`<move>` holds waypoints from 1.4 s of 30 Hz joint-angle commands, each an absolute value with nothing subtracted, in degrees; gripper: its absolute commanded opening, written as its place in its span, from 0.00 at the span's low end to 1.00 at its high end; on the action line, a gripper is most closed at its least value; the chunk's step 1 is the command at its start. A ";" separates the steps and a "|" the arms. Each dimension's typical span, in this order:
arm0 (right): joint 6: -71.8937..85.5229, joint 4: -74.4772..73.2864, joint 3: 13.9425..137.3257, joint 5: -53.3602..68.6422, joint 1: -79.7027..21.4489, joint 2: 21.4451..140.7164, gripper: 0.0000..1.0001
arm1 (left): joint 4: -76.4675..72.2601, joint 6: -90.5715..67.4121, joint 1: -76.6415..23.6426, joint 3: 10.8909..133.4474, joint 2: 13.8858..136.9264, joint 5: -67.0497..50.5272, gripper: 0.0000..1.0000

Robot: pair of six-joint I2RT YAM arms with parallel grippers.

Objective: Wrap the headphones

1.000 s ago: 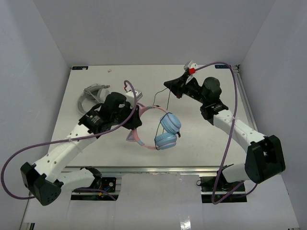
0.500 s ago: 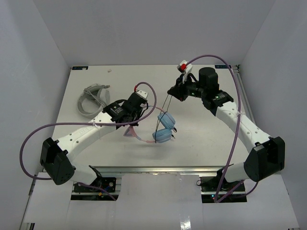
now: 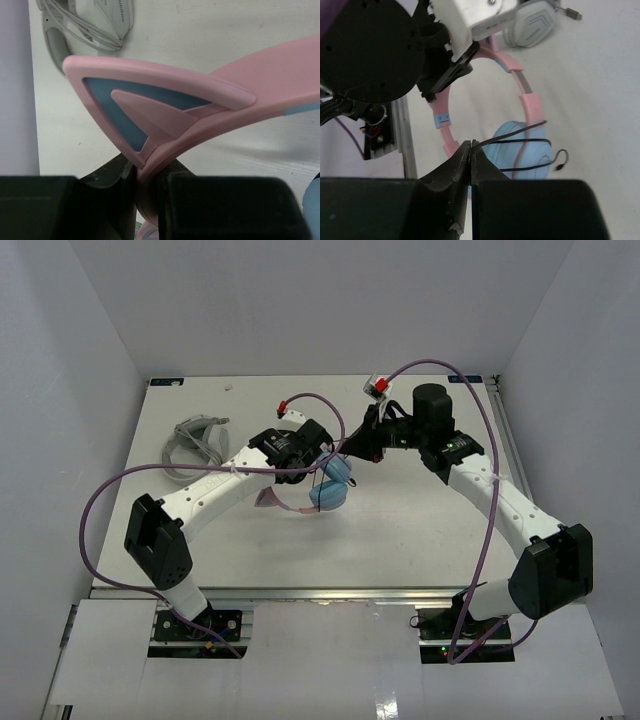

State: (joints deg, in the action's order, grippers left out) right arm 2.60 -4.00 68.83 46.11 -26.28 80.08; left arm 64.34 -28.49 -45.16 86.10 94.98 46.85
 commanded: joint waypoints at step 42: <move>16.79 29.47 49.14 45.41 -39.06 75.62 0.09 | 51.47 -36.01 -31.57 87.45 82.23 32.87 0.00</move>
State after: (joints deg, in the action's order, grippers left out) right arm 18.46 28.75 50.94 46.95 -36.37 77.22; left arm 57.84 -30.71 -32.91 86.91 84.91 34.00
